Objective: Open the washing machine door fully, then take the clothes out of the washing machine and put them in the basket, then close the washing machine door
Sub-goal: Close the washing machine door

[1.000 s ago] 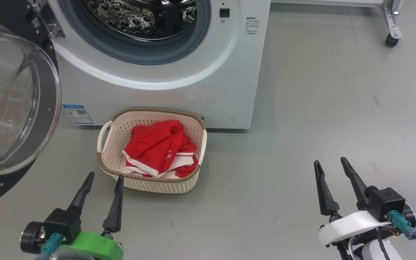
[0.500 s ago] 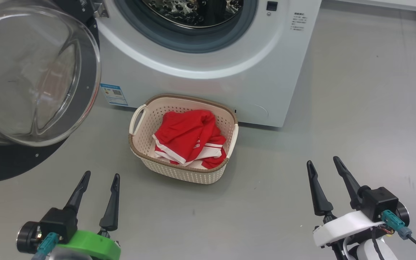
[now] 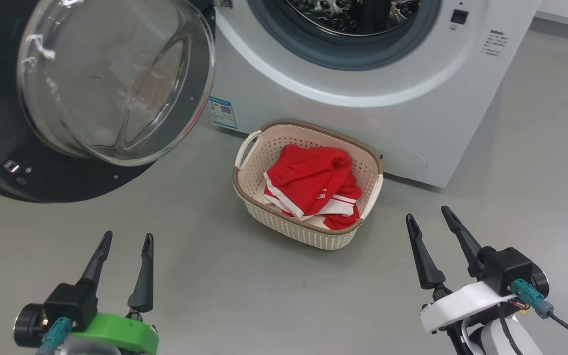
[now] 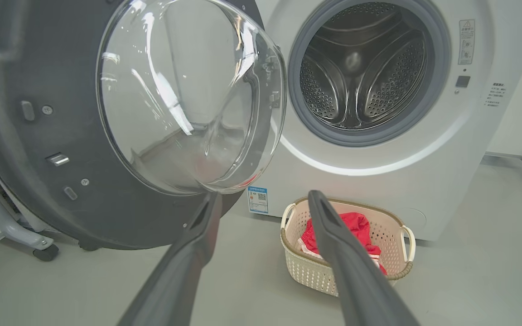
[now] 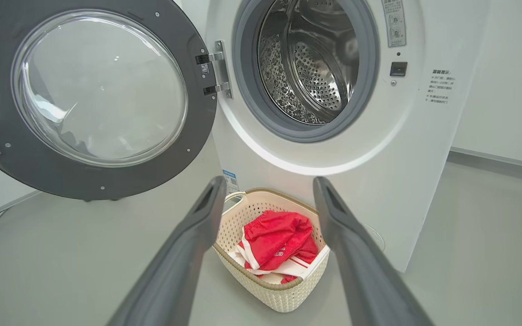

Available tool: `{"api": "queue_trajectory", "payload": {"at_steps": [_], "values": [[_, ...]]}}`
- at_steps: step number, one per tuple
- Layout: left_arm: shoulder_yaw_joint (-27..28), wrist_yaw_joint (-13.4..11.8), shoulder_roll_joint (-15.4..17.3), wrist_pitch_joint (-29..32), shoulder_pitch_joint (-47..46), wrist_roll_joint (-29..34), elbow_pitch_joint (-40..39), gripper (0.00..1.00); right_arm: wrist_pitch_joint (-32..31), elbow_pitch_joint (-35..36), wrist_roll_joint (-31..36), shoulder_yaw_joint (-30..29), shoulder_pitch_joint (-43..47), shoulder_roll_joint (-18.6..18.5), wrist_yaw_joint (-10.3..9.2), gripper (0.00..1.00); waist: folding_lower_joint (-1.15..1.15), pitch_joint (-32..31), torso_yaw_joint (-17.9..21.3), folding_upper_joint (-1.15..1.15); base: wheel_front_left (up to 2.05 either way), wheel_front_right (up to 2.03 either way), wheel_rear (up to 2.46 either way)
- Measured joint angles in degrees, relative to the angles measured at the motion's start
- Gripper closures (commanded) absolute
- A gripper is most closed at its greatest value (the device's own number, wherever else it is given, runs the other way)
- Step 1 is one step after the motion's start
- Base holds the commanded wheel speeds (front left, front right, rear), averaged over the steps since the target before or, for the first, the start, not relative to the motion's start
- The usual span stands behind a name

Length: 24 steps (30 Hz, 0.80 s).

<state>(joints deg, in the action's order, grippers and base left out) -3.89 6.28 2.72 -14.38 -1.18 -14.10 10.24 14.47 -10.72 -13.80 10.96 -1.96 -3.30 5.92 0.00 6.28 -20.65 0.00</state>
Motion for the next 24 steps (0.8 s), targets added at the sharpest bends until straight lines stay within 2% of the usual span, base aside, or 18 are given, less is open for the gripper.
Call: {"api": "queue_trajectory", "payload": {"at_steps": [8,14,24], "values": [[-0.64,0.01,-0.05,0.0,0.03,0.0,0.11,0.0,0.0,-0.2,-0.02,0.15,0.0,-0.01,0.02,0.0,0.0,-0.33,-5.51,0.0,0.0,0.0,0.0],[1.16,-0.19,-0.1,0.0,0.24,-0.09,-0.58,0.0,0.0,-0.93,-0.01,2.16,-1.16,0.01,0.3,0.0,0.0,-0.29,-8.96,0.0,0.0,0.0,0.0],[2.15,-0.51,-0.12,-0.01,1.43,-0.46,-1.52,0.0,-0.01,-2.02,-0.03,3.56,-1.78,0.0,0.56,0.0,0.0,-0.58,-10.52,0.0,0.0,0.0,0.0]]}}
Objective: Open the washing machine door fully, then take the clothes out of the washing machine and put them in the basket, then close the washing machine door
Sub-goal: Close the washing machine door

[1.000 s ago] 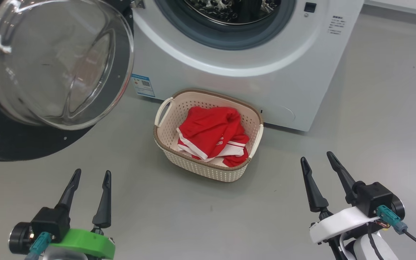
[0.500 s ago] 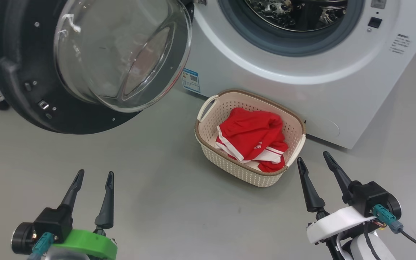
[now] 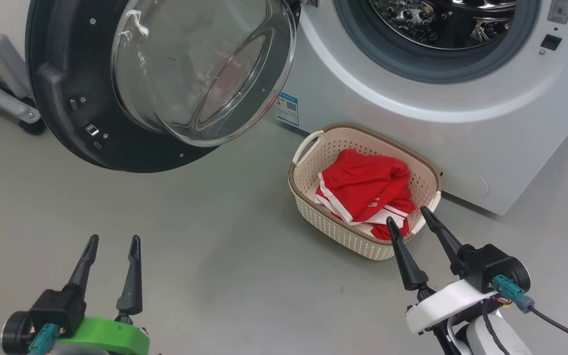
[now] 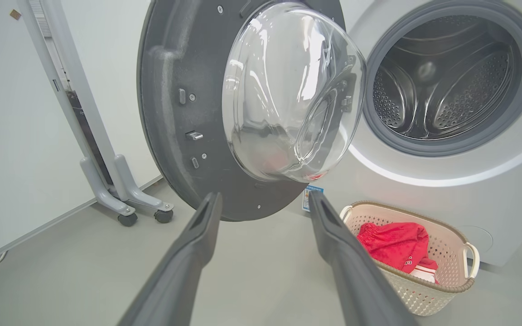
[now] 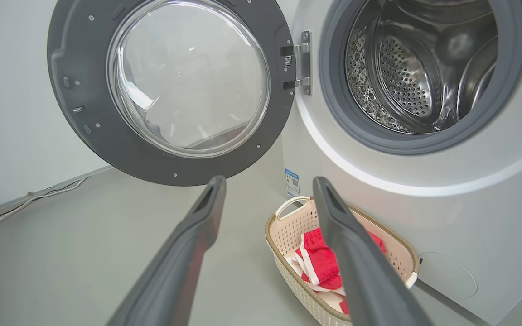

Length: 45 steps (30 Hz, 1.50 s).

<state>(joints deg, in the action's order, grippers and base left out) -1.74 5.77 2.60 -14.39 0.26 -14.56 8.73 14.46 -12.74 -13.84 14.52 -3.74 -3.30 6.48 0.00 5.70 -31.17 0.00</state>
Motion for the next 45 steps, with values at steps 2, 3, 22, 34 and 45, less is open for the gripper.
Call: {"api": "queue_trajectory", "payload": {"at_steps": [2,3,22,34,45], "values": [[0.07,-0.01,0.0,0.0,0.03,0.01,-0.09,0.0,0.01,-0.26,-0.05,0.23,-0.37,0.0,0.0,0.0,0.0,-0.06,-0.06,0.0,0.0,0.0,0.0],[0.09,-0.01,0.0,0.0,0.05,0.01,-0.12,0.0,0.01,-0.3,-0.09,0.31,-0.56,0.0,0.01,0.0,0.0,-0.09,-0.08,0.0,0.0,0.0,0.0],[-0.09,0.0,-0.01,0.0,0.37,0.03,-0.24,0.0,0.0,-1.35,-0.27,0.52,-0.73,0.0,0.02,0.0,0.0,-1.04,0.22,0.0,0.0,0.0,0.0],[0.07,0.01,-0.02,0.0,1.03,0.04,-0.3,0.0,0.0,-1.49,-0.29,0.67,-0.73,0.0,0.19,0.0,0.0,-1.37,0.37,0.0,0.0,0.0,0.0],[0.53,0.01,-0.03,0.0,1.21,0.04,-0.82,0.0,0.0,-1.49,-0.29,0.57,-0.76,-0.01,0.19,0.0,0.0,-0.77,0.28,0.0,0.0,0.0,0.0]]}}
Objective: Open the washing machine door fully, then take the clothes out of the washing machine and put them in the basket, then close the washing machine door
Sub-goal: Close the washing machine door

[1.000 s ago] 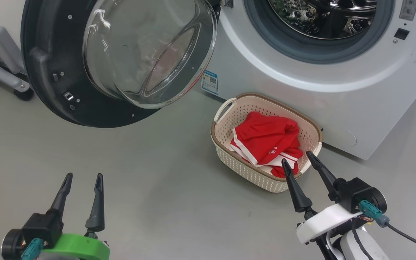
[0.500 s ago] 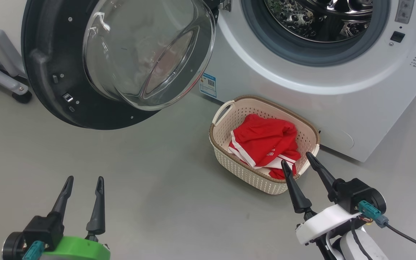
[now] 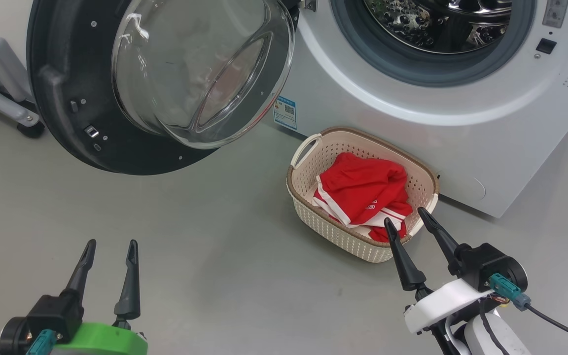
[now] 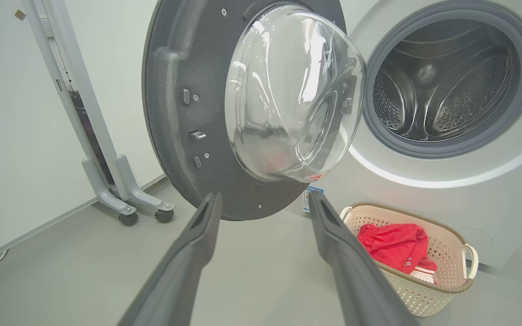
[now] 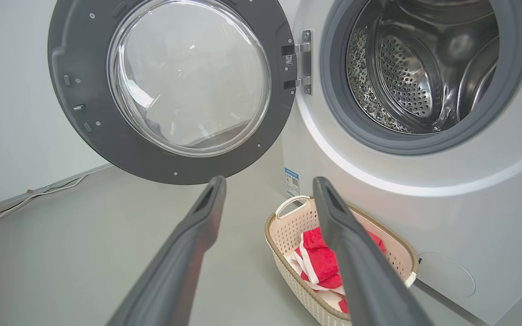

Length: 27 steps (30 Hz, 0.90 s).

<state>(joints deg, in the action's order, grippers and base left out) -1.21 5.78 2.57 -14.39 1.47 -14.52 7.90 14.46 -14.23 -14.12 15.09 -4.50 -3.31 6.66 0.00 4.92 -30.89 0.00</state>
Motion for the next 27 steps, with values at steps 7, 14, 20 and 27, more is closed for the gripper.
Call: {"api": "queue_trajectory", "payload": {"at_steps": [7,14,20,27], "values": [[0.22,0.0,-0.01,0.0,0.0,0.0,-0.08,0.0,0.01,0.08,-0.07,-0.01,-0.14,0.01,0.0,0.0,0.0,0.25,-0.04,0.0,0.0,0.0,0.0],[0.6,0.0,-0.05,-0.04,0.0,-1.63,-0.25,1.0,0.01,0.3,-0.24,-0.07,-0.35,0.01,0.0,0.0,0.0,0.34,-0.04,0.0,0.0,0.0,0.0],[2.2,0.04,-0.12,-0.04,-0.09,-1.63,-2.53,1.0,0.0,0.96,-0.14,-0.05,-0.35,-0.08,-0.04,0.0,0.0,1.5,-0.07,0.0,0.0,0.0,0.0],[8.34,0.05,2.54,-0.05,-2.34,-2.67,-5.39,1.0,-0.01,1.64,0.51,0.19,-0.35,-0.75,-0.25,0.0,0.0,3.6,-0.16,0.0,0.0,0.0,0.0]]}}
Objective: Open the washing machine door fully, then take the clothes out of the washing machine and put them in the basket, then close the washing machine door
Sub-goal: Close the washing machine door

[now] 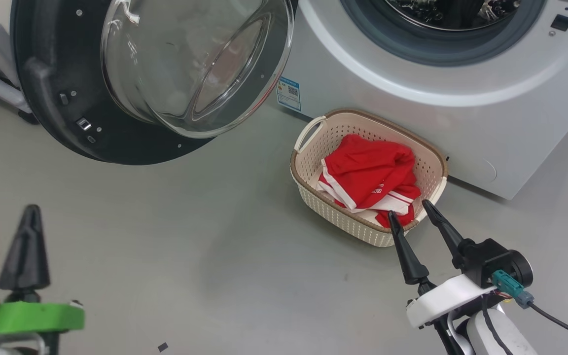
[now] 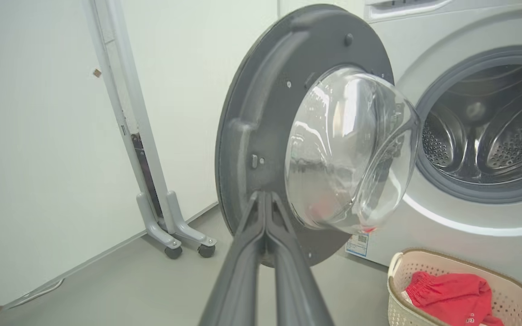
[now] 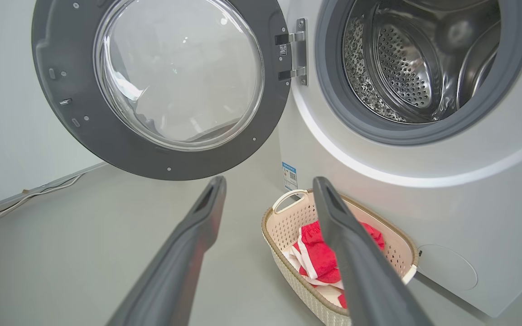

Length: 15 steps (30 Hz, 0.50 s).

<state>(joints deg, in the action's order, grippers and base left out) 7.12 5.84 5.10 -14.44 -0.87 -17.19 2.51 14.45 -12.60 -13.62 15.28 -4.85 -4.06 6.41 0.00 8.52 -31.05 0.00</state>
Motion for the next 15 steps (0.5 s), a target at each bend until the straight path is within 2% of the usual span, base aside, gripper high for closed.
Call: {"api": "queue_trajectory", "payload": {"at_steps": [7,10,15], "values": [[7.79,0.05,7.45,-0.01,-5.52,-3.16,-3.1,1.0,-0.97,1.37,1.15,1.23,-1.35,-0.54,0.0,0.0,0.0,2.56,1.0,0.0,0.0,0.0,0.0],[12.25,0.09,9.79,0.0,-9.2,-7.09,-3.61,1.0,-1.62,2.08,1.99,1.65,-2.11,-1.11,0.01,0.0,0.0,3.85,1.65,0.0,0.0,0.0,0.0],[17.72,0.33,15.73,2.11,-14.03,-10.49,-2.57,1.0,-2.13,2.68,2.68,2.12,-3.06,-1.52,0.01,0.0,0.0,6.06,2.97,0.0,0.0,0.0,0.0]]}}
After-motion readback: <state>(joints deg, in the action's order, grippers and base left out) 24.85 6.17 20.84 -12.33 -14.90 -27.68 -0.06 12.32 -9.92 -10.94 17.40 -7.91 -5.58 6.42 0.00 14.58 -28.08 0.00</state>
